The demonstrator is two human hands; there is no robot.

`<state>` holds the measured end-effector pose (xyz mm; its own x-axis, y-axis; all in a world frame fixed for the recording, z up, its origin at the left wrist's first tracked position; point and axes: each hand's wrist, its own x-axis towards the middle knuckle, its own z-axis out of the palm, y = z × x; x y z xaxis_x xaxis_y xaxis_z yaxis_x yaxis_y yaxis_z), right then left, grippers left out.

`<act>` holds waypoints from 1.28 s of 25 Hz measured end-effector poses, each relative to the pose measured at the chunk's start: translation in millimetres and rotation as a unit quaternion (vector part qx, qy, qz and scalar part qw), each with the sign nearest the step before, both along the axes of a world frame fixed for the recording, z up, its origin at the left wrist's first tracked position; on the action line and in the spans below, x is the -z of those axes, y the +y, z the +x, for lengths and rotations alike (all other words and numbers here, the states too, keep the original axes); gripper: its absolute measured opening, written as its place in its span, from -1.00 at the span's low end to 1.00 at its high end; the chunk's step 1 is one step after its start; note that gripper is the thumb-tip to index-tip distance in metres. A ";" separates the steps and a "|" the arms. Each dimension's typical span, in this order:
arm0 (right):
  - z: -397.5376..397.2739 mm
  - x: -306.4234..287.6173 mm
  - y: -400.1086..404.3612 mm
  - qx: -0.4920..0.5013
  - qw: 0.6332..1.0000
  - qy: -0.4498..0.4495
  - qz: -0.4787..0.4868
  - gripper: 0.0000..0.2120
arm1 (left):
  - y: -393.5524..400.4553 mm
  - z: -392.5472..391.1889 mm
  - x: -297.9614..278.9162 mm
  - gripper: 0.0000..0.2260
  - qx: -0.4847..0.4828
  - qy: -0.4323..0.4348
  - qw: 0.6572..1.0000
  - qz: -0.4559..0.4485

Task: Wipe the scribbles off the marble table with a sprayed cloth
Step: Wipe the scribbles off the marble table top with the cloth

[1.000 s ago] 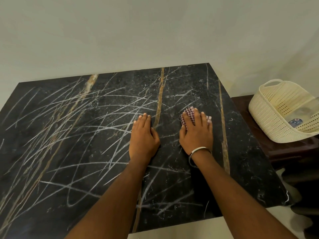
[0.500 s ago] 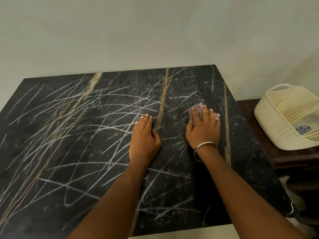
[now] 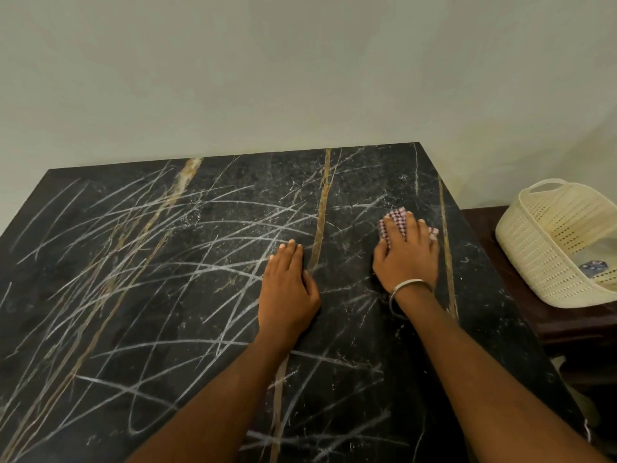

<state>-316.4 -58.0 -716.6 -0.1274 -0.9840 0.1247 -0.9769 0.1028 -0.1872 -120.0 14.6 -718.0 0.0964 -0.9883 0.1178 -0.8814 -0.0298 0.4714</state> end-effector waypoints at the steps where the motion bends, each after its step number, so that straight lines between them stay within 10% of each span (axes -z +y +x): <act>1: 12.6 0.5 -3.4 -0.013 1.000 -0.004 0.003 -0.50 | -3.5 -0.4 -0.3 -0.50 0.004 -0.002 1.000 0.007; 32: 17.3 5.6 -78.9 -0.056 0.998 0.010 0.015 -0.50 | -164.9 39.8 11.5 -0.50 0.050 -0.042 0.998 -0.007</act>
